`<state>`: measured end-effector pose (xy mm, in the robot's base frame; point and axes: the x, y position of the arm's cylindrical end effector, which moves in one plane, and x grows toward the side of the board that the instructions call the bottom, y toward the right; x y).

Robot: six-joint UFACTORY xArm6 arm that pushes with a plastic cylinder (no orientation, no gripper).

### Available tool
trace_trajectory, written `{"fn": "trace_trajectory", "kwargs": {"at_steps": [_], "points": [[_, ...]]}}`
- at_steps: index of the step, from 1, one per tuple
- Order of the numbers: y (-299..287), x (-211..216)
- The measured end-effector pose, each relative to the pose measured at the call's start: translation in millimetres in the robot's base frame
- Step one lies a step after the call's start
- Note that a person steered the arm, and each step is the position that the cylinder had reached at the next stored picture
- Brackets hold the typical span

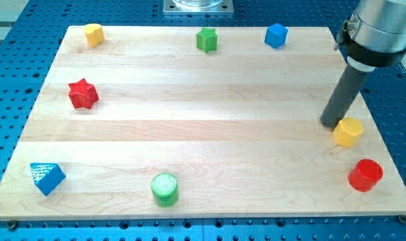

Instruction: Move the blue cube above the green star

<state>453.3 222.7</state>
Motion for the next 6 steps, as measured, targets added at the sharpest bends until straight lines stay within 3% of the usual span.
{"fn": "trace_trajectory", "kwargs": {"at_steps": [2, 4, 6], "points": [[1, -174], [-54, -220], [-49, -262]]}}
